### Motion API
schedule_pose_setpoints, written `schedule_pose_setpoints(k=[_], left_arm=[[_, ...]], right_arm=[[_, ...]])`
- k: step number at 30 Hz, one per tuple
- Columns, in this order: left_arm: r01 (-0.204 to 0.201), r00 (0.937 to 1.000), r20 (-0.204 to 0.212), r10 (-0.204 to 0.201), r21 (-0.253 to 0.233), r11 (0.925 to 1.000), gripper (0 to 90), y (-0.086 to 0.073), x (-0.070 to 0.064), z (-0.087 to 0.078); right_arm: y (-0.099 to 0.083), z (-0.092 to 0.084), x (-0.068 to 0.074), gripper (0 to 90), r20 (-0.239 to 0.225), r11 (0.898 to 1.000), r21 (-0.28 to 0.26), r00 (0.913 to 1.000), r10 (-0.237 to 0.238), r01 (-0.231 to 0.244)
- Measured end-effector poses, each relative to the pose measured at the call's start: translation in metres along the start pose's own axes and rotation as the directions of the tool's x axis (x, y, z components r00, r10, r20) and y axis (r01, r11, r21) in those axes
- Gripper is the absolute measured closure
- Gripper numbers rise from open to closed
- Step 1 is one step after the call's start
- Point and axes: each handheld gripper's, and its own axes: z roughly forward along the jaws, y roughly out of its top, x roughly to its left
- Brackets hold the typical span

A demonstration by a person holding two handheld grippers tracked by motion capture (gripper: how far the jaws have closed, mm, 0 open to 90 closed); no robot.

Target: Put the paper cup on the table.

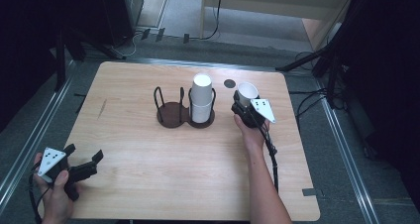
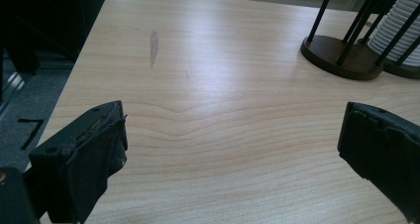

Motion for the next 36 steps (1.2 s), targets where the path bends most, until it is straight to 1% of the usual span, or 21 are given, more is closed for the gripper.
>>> schedule_pose_setpoints(k=[2, 3, 7, 10, 14, 15, 16, 19, 20, 21, 23, 25, 26, 27, 31, 32, 34, 36], left_arm=[[0.008, 1.0000, 0.002, -0.008, -0.005, 1.0000, 0.0, 0.000, 0.001, 0.000], [0.010, 1.0000, 0.002, -0.010, -0.006, 0.9999, 0.0, 0.000, 0.001, 0.000], [0.002, 1.0000, 0.001, -0.002, 0.000, 1.0000, 0.0, 0.000, 0.000, 0.001], [0.002, 1.0000, 0.002, -0.002, 0.000, 1.0000, 0.0, 0.000, 0.000, 0.001], [0.004, 1.0000, 0.004, -0.004, -0.001, 1.0000, 0.0, 0.000, 0.000, 0.001], [0.004, 1.0000, 0.004, -0.004, -0.001, 1.0000, 0.0, 0.000, 0.000, 0.001], [0.005, 1.0000, 0.004, -0.005, -0.003, 1.0000, 0.0, 0.000, 0.000, 0.001], [0.007, 1.0000, 0.005, -0.007, -0.002, 1.0000, 0.0, 0.000, 0.000, 0.001], [0.007, 1.0000, 0.005, -0.007, 0.000, 1.0000, 0.0, 0.000, 0.001, 0.001], [0.007, 1.0000, 0.005, -0.007, 0.000, 1.0000, 0.0, 0.000, 0.001, 0.001], [0.005, 1.0000, 0.007, -0.005, 0.002, 1.0000, 0.0, 0.000, 0.001, 0.001], [0.003, 1.0000, 0.006, -0.003, 0.002, 1.0000, 0.0, 0.000, 0.000, 0.001], [0.003, 1.0000, 0.006, -0.003, 0.002, 1.0000, 0.0, 0.000, 0.000, 0.001], [0.003, 1.0000, 0.005, -0.003, 0.002, 1.0000, 0.0, 0.000, 0.000, 0.001], [0.002, 1.0000, 0.006, -0.002, 0.004, 1.0000, 0.0, 0.000, 0.000, 0.001], [0.002, 1.0000, 0.007, -0.002, 0.003, 1.0000, 0.0, 0.000, 0.000, 0.002], [0.005, 1.0000, 0.009, -0.005, 0.001, 1.0000, 0.0, 0.000, 0.001, 0.002], [0.011, 0.9999, 0.012, -0.011, 0.001, 0.9999, 0.0, 0.001, 0.001, 0.001]], right_arm=[[-0.001, 0.002, -0.001, 29.9, 0.001, 1.000, 0.008, 1.0000, 0.004, -0.004], [-0.004, 0.006, -0.003, 29.8, 0.013, 1.000, 0.017, 0.9999, 0.004, -0.004], [-0.007, 0.011, -0.007, 29.8, 0.021, 0.999, 0.032, 0.9998, 0.004, -0.005], [-0.013, 0.018, -0.011, 29.6, 0.041, 0.999, 0.046, 0.9992, 0.007, -0.009], [-0.020, 0.024, -0.017, 29.1, 0.090, 0.998, 0.061, 0.9958, -0.017, 0.012], [-0.020, 0.024, -0.017, 29.1, 0.090, 0.998, 0.061, 0.9958, -0.017, 0.012], [-0.024, 0.027, -0.019, 29.1, 0.101, 0.997, 0.073, 0.9944, -0.031, 0.024], [-0.025, 0.028, -0.020, 29.1, 0.106, 0.997, 0.073, 0.9935, -0.040, 0.033], [-0.025, 0.030, -0.018, 29.1, 0.105, 0.995, 0.080, 0.9923, -0.065, 0.057], [-0.025, 0.030, -0.018, 29.1, 0.105, 0.995, 0.080, 0.9923, -0.065, 0.057], [-0.025, 0.031, -0.016, 28.8, 0.104, 0.992, 0.097, 0.9904, -0.091, 0.081], [-0.025, 0.032, -0.016, 28.7, 0.110, 0.991, 0.103, 0.9898, -0.091, 0.079], [-0.026, 0.032, -0.017, 28.5, 0.125, 0.989, 0.121, 0.9874, -0.096, 0.081], [-0.027, 0.033, -0.017, 28.5, 0.130, 0.988, 0.127, 0.9865, -0.099, 0.083], [-0.027, 0.036, -0.016, 28.1, 0.131, 0.982, 0.162, 0.9844, -0.117, 0.095], [-0.027, 0.036, -0.016, 28.1, 0.131, 0.982, 0.162, 0.9844, -0.117, 0.095], [-0.027, 0.037, -0.017, 28.1, 0.128, 0.980, 0.182, 0.9863, -0.103, 0.079], [-0.027, 0.038, -0.018, 28.0, 0.134, 0.980, 0.185, 0.9857, -0.103, 0.077]])
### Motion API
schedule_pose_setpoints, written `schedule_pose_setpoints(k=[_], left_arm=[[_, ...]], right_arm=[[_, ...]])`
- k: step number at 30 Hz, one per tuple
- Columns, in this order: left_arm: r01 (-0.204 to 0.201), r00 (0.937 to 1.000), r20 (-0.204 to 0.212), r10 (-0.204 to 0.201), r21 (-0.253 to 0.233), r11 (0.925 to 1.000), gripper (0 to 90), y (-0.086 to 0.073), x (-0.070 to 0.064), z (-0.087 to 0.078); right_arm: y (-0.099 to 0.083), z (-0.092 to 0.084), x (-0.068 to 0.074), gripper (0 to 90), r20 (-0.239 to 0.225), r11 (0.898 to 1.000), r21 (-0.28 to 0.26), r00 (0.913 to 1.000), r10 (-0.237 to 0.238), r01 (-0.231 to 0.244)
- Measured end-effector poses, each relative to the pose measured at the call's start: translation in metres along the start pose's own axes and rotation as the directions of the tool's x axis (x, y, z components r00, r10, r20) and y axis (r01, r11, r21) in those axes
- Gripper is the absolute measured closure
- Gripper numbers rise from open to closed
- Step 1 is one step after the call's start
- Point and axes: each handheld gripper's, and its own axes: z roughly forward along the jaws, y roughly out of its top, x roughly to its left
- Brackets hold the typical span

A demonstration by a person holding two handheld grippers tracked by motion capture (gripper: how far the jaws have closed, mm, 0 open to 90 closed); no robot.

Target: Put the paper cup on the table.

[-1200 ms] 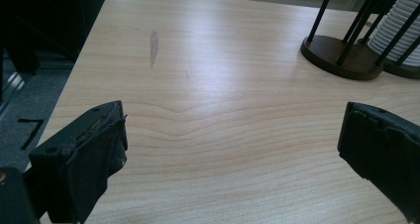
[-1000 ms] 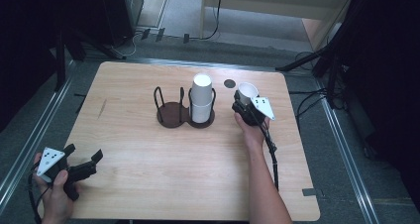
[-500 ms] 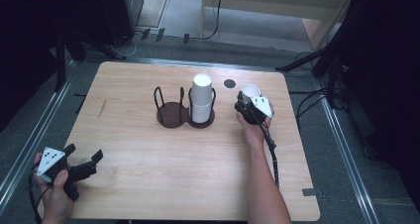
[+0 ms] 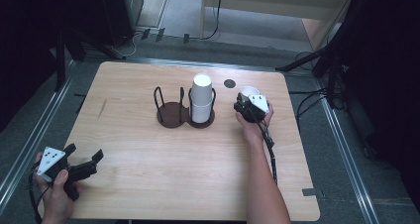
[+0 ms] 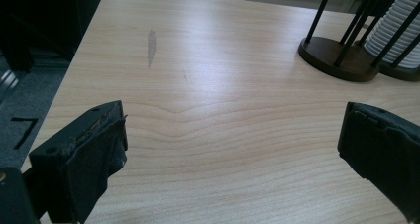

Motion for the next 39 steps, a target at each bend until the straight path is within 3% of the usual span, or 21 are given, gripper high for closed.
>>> schedule_pose_setpoints(k=[6, 14, 19, 31, 39], left_arm=[[0.002, 1.0000, 0.004, -0.002, 0.001, 1.0000, 0.0, 0.000, 0.000, 0.000], [0.008, 1.0000, 0.003, -0.008, 0.002, 1.0000, 0.0, 0.000, 0.001, 0.000], [0.009, 1.0000, 0.002, -0.009, 0.002, 1.0000, 0.0, 0.000, 0.001, 0.000], [0.009, 1.0000, 0.002, -0.009, 0.001, 1.0000, 0.0, 0.000, 0.001, 0.000], [0.013, 0.9999, 0.002, -0.013, 0.001, 0.9999, 0.0, 0.000, 0.001, 0.000]], right_arm=[[-0.001, -0.001, 0.000, 25.6, -0.006, 1.000, 0.005, 0.9998, -0.019, 0.019], [0.000, -0.004, -0.003, 23.5, -0.043, 0.999, 0.032, 0.9991, 0.003, -0.002], [-0.001, -0.007, -0.003, 23.3, -0.058, 0.999, 0.041, 0.9982, -0.014, 0.017], [0.000, -0.011, -0.007, 22.7, -0.063, 0.998, 0.065, 0.9980, 0.002, 0.002], [0.000, -0.014, -0.006, 10.8, -0.066, 0.996, 0.086, 0.9976, -0.021, 0.027]])
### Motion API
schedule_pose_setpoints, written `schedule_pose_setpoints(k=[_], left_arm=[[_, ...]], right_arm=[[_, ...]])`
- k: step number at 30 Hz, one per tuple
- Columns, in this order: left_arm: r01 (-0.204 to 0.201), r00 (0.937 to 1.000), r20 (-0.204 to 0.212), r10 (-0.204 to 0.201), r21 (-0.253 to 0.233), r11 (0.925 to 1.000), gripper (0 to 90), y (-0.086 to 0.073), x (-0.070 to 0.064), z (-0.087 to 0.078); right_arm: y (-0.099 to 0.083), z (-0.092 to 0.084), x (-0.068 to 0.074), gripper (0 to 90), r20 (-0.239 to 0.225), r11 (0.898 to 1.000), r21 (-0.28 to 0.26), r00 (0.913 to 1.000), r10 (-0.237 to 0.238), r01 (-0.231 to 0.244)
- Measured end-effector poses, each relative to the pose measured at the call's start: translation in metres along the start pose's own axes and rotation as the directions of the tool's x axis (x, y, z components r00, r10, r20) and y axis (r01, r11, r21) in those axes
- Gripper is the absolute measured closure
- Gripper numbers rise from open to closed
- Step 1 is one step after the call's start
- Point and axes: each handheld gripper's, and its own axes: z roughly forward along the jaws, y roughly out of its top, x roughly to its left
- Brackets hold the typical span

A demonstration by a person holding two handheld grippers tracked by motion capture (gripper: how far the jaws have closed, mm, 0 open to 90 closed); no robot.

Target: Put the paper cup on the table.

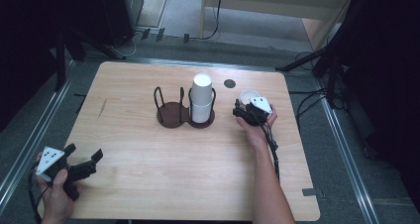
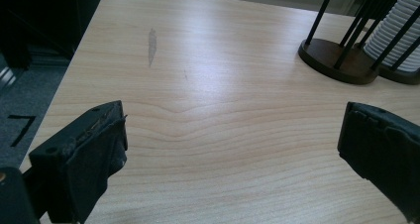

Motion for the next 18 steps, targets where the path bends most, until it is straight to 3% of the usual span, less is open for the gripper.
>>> schedule_pose_setpoints(k=[4, 14, 18], left_arm=[[0.000, 1.0000, 0.000, 0.000, 0.000, 1.0000, 0.0, 0.000, 0.000, 0.000], [0.010, 1.0000, 0.001, -0.010, -0.002, 1.0000, 0.0, 0.000, 0.001, 0.000], [0.004, 1.0000, 0.001, -0.004, -0.001, 1.0000, 0.0, 0.000, 0.000, 0.000]], right_arm=[[0.001, -0.002, -0.001, 1.4, -0.017, 1.000, 0.007, 0.9998, 0.007, -0.006], [-0.001, -0.014, -0.007, 0.0, -0.045, 1.000, 0.022, 0.9989, 0.012, -0.011], [0.000, -0.021, -0.011, 0.0, -0.058, 1.000, 0.003, 0.9983, 0.001, -0.001]])
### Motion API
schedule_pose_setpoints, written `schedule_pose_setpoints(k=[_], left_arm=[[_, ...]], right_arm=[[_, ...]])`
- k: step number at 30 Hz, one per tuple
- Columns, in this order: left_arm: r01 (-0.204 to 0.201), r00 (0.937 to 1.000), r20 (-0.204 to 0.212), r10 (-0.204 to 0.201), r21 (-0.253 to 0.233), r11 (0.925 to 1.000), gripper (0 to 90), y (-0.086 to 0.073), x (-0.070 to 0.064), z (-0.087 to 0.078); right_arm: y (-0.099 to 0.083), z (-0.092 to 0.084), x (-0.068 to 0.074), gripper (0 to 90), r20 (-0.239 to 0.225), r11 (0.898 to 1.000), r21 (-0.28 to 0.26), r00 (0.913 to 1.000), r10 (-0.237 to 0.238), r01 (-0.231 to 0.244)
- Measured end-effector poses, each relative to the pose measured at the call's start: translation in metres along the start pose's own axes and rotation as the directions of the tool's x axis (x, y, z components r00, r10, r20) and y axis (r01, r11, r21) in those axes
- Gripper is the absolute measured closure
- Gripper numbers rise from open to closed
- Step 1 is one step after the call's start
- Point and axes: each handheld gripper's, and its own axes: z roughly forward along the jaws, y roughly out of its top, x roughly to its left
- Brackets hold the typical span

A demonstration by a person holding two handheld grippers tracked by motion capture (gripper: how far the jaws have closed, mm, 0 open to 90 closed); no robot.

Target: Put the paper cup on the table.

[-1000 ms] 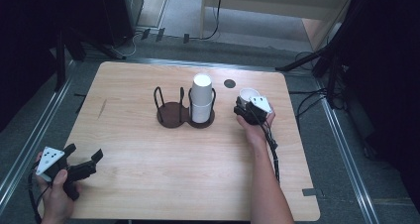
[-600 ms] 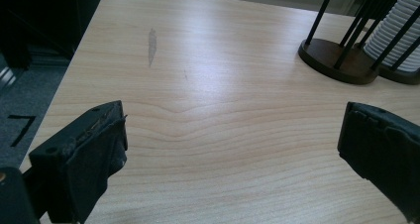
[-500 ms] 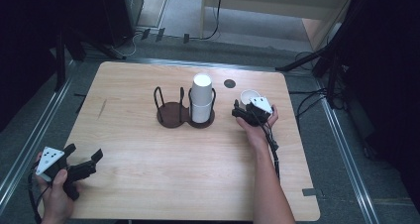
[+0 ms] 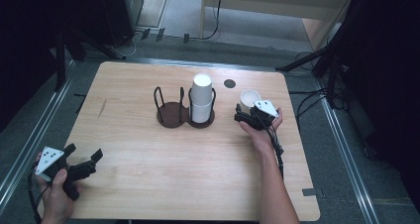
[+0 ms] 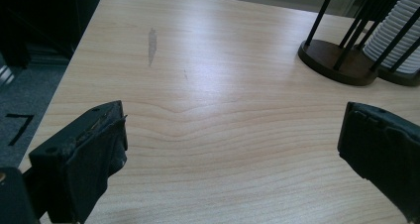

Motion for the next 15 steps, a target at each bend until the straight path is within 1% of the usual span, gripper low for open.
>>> schedule_pose_setpoints(k=[2, 5, 6, 7, 9, 12, 15], left_arm=[[0.000, 1.0000, 0.000, 0.000, 0.001, 1.0000, 0.0, 0.000, 0.000, 0.000], [0.003, 1.0000, -0.001, -0.003, 0.001, 1.0000, 0.0, 0.000, 0.000, 0.000], [0.005, 1.0000, 0.000, -0.005, 0.001, 1.0000, 0.0, 0.000, 0.000, 0.000], [0.010, 1.0000, 0.002, -0.010, 0.001, 1.0000, 0.0, 0.000, 0.001, 0.000], [0.012, 0.9999, 0.002, -0.012, 0.001, 0.9999, 0.0, 0.000, 0.001, 0.000], [0.012, 0.9999, 0.002, -0.012, 0.001, 0.9999, 0.0, 0.000, 0.001, 0.000], [0.011, 0.9999, 0.002, -0.011, 0.003, 0.9999, 0.0, 0.000, 0.001, 0.000]], right_arm=[[-0.001, -0.005, -0.001, 0.0, -0.023, 1.000, 0.000, 0.9997, -0.007, 0.007], [0.000, -0.011, -0.001, 0.0, -0.038, 1.000, -0.005, 0.9992, -0.009, 0.009], [0.000, -0.011, -0.001, 0.0, -0.038, 1.000, -0.005, 0.9992, -0.009, 0.009], [0.001, -0.016, 0.000, 0.0, -0.046, 1.000, -0.015, 0.9989, -0.011, 0.010], [0.001, -0.021, 0.000, 0.0, -0.049, 1.000, -0.019, 0.9988, -0.011, 0.011], [0.002, -0.027, -0.001, 0.0, -0.054, 1.000, -0.021, 0.9985, -0.004, 0.003], [0.002, -0.031, -0.001, 0.0, -0.061, 1.000, -0.028, 0.9981, -0.011, 0.009]])
